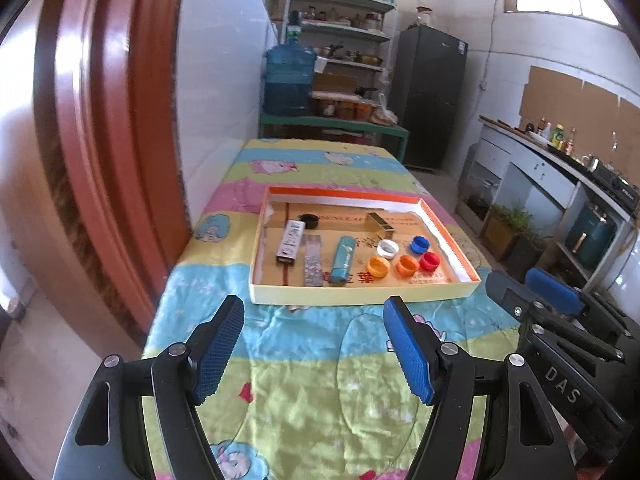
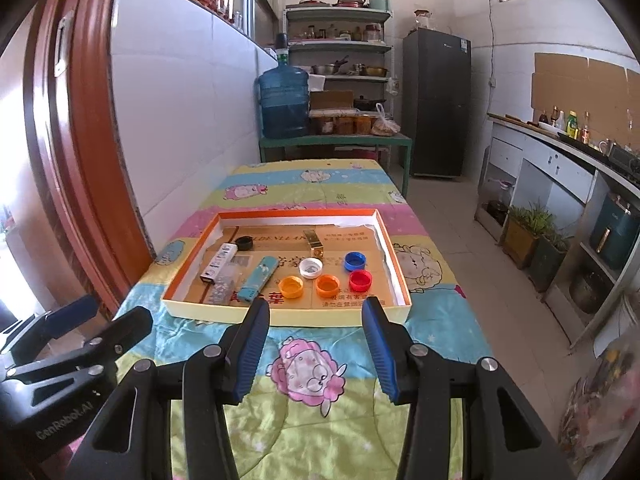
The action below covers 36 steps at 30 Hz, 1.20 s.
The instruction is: Organize rigid objects
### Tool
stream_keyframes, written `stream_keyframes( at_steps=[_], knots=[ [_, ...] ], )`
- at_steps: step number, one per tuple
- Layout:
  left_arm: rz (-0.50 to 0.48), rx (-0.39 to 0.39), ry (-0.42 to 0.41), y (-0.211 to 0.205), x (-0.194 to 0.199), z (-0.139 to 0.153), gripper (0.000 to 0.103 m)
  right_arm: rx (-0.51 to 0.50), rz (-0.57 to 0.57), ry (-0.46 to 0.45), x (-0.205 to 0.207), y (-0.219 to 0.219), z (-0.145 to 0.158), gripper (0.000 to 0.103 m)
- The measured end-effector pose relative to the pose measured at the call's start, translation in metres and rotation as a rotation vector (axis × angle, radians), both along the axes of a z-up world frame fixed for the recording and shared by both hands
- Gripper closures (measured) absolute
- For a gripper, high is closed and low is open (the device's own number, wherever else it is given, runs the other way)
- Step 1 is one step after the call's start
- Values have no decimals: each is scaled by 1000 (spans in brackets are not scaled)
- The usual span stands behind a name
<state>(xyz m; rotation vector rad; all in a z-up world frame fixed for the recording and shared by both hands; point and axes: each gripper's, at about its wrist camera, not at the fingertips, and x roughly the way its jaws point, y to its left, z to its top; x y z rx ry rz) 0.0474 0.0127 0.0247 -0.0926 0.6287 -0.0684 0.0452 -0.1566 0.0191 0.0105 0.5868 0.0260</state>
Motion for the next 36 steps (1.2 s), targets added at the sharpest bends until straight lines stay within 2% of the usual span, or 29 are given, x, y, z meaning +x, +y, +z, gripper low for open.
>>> stream_keyframes(
  at_steps=[4,9,11,25,36],
  knots=[
    [43,7,-50,5,-19,13,29,6,16,-20,-16,5,9,55],
    [115,71,-127,7,-41,28,29,5,36,-44,-31,11,19,55],
    [106,67,-146,7,-48,32,29,19,47,-46,-35,12,21,55],
    [121,79,-146,8,-58,40,29,-12,19,-103,-51,18,33,55],
    [113,85,-136,4,-58,37,29,-11,27,-93,-51,19,31,55]
  ],
)
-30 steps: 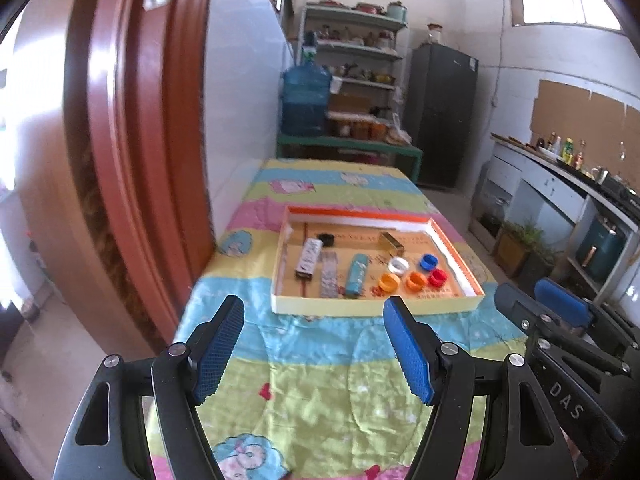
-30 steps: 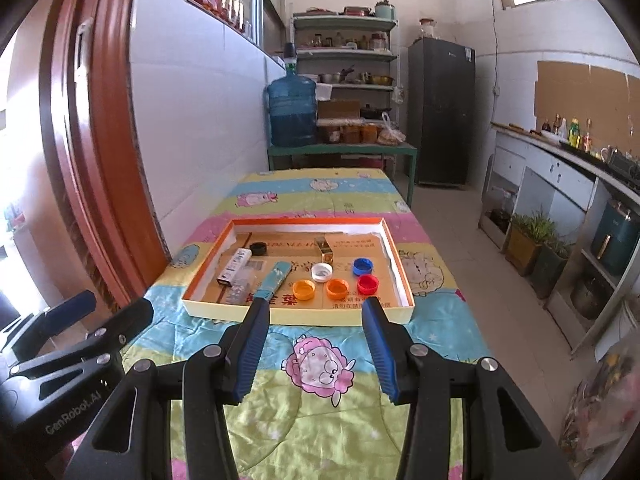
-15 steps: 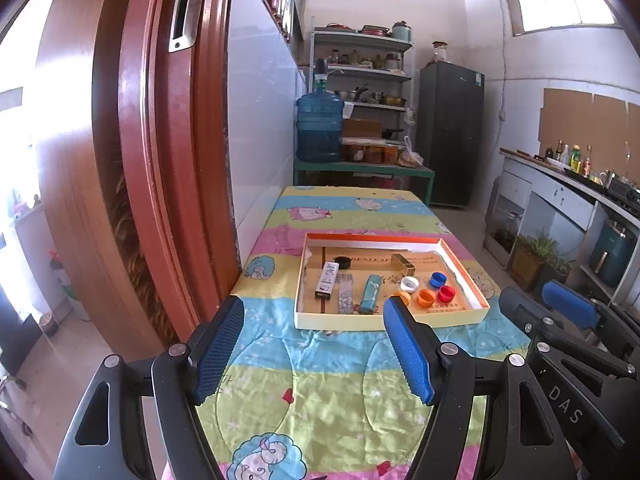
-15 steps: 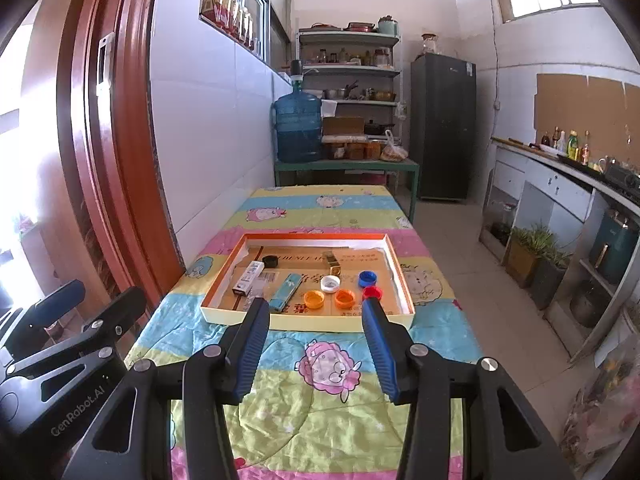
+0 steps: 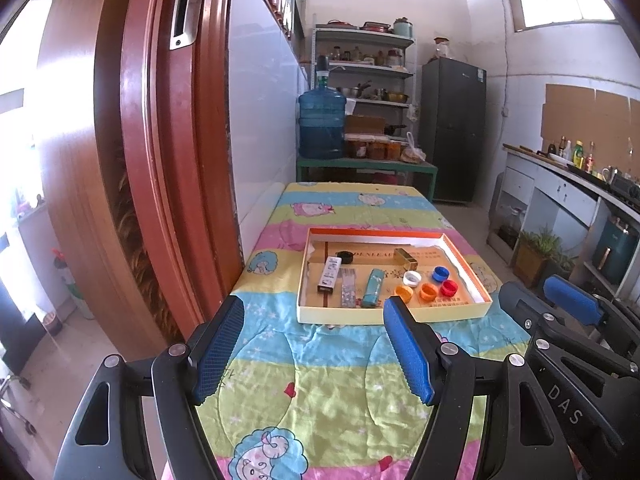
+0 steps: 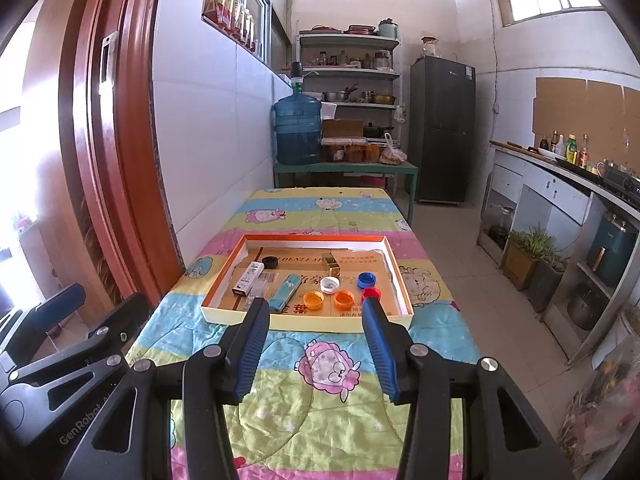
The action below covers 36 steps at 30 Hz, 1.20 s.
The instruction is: Organize rigid objects
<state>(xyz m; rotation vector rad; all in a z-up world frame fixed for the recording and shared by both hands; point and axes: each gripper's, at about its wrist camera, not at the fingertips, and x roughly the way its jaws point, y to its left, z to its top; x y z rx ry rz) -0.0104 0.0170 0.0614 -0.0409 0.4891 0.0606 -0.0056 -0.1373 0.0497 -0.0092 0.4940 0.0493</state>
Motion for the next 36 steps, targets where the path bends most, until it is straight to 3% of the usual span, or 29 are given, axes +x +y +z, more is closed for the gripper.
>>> stream_keyframes(
  at_steps=[36],
  knots=[
    [1,-6,12,-1,-2,-7,29,5,11,16,1,3,-7,55]
  ],
)
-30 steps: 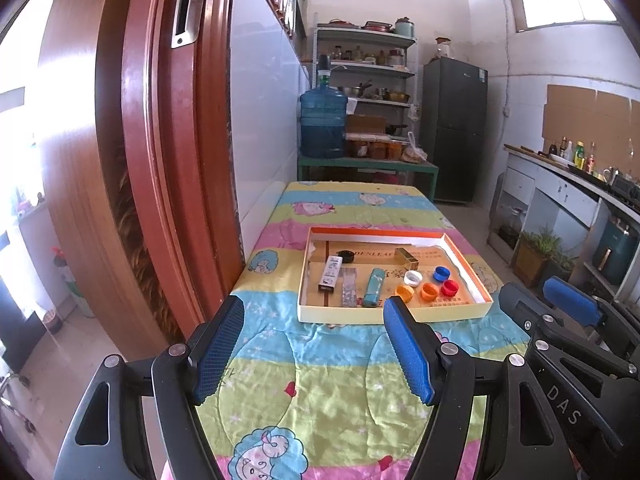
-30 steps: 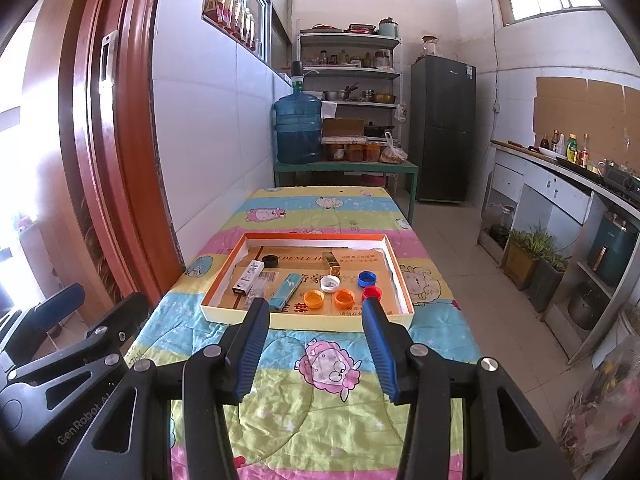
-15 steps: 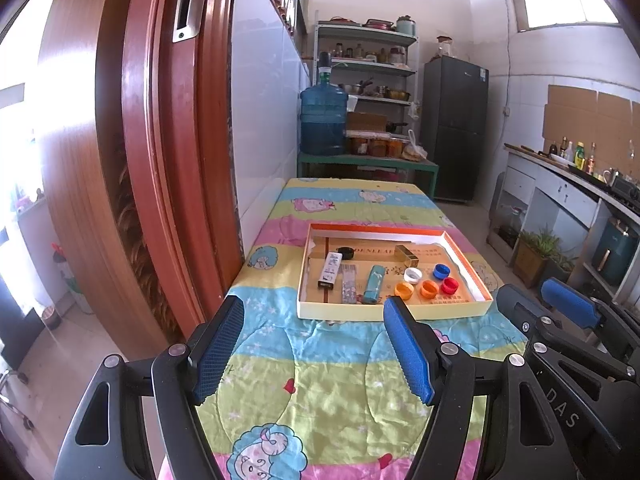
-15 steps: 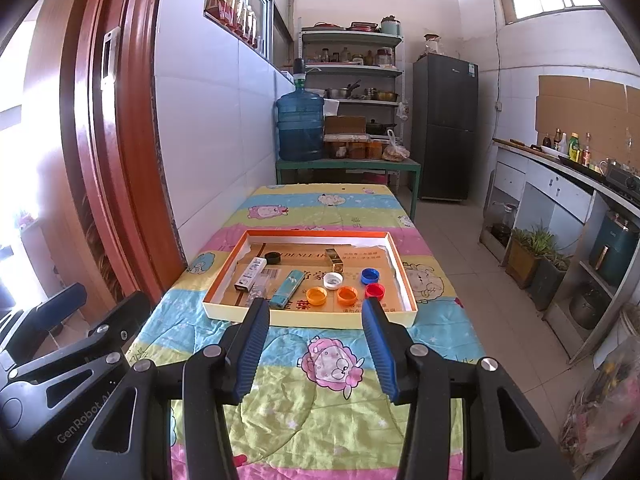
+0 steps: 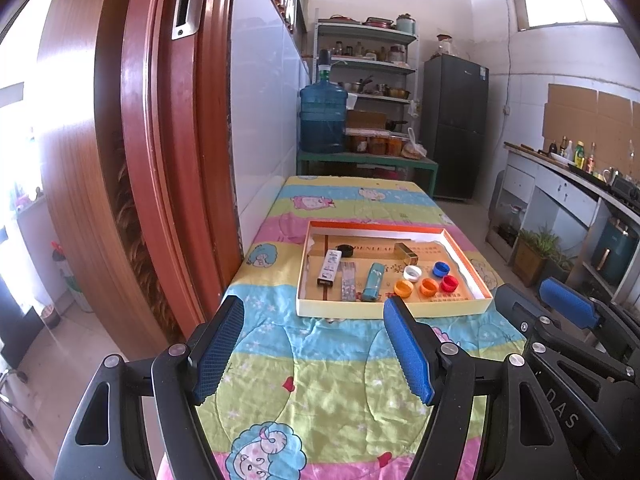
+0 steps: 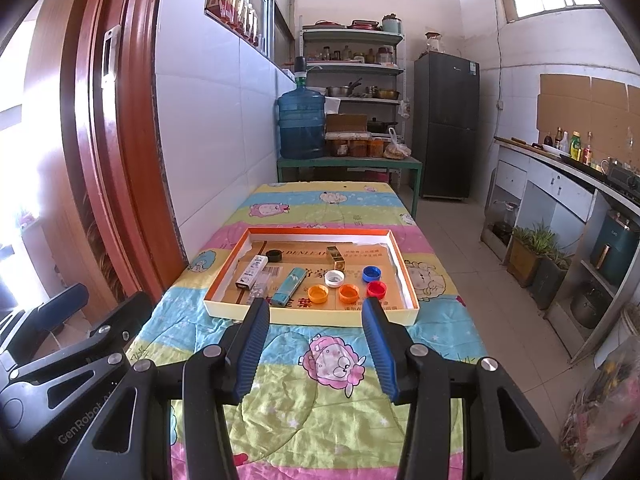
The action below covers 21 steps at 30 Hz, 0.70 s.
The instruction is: Organize rigid objects
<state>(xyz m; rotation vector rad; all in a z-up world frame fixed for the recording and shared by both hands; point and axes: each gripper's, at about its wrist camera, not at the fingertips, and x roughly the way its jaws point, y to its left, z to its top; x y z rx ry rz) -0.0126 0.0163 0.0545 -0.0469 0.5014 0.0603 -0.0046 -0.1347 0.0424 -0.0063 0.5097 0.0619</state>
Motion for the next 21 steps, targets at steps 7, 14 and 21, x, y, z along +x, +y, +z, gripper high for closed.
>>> stream_keyframes(
  at_steps=[7,14,21],
  knots=[
    [-3,-3,3,0,0,-1,29,-5,0,-2,0,2,-1,55],
    [-3,-4,6,-1,0,-2,29,-6,1,-3,1,2,0,55],
    [-4,-5,6,-1,0,-2,29,-6,4,-1,1,2,0,55]
  ],
)
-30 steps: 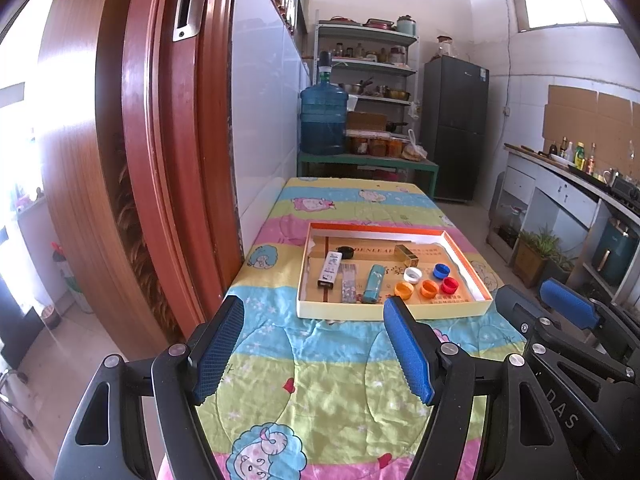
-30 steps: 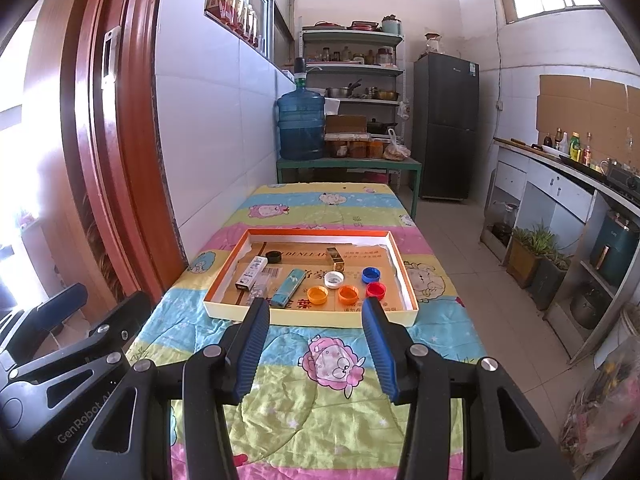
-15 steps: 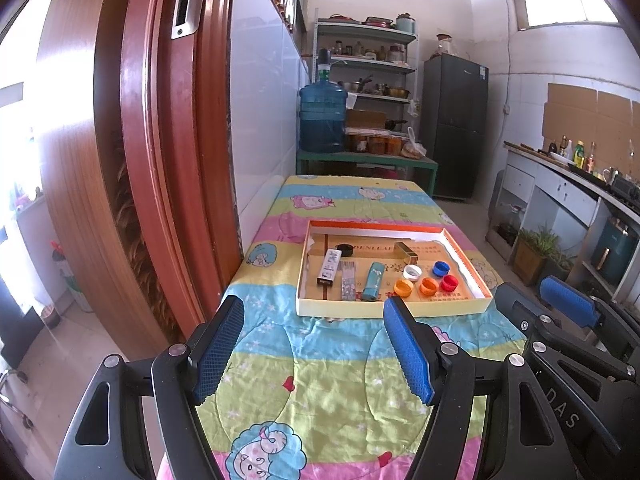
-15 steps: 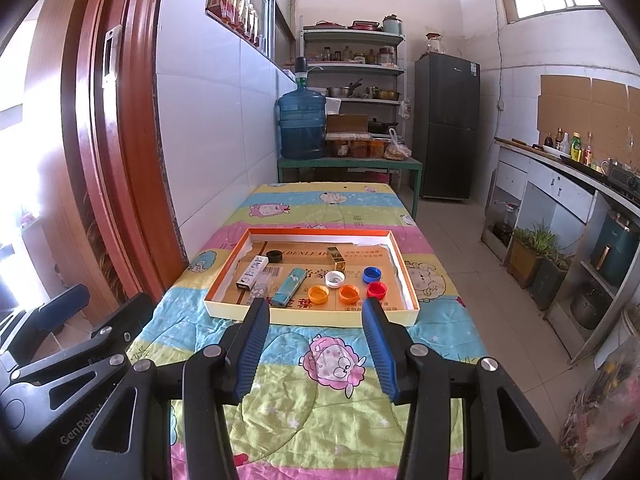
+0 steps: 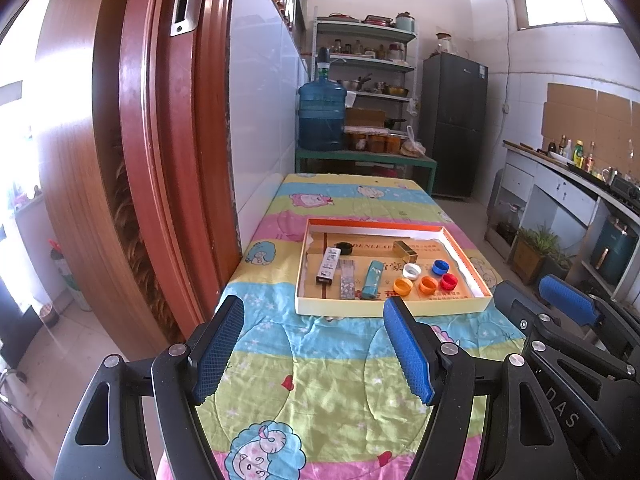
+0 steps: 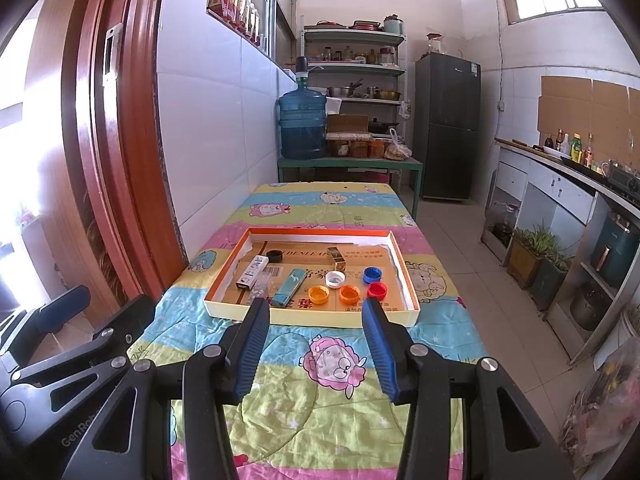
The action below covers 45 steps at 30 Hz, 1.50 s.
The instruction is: Organize rigid objects
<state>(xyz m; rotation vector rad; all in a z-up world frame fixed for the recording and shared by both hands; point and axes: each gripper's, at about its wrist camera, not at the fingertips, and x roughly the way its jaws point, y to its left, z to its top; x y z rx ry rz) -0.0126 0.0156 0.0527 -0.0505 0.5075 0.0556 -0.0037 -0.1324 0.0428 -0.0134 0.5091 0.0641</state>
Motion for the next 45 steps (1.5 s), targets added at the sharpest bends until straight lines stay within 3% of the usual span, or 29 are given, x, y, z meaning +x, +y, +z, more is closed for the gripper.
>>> stream_keyframes(
  at_steps=[45],
  knots=[
    [-2,-6,12,-1,-4,-7,29,6,4,14,-1,-2,-3,55]
  ],
)
